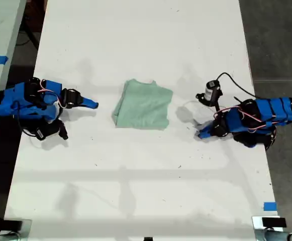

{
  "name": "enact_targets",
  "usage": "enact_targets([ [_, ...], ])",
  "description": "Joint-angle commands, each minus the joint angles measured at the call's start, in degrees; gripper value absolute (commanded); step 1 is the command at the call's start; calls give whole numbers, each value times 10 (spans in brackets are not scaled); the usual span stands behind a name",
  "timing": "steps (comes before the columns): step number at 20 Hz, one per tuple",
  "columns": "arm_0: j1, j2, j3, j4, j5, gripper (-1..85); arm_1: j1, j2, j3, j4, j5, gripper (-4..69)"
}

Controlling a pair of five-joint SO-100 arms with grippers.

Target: Fold t shirt

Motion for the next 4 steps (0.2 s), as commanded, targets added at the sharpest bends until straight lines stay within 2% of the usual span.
enact_targets([
  [1,-4,6,23,1,4,20,-2,7,26,-15,-10,64],
  [4,-4,6,23,1,4,20,-2,7,26,-15,-10,63],
])
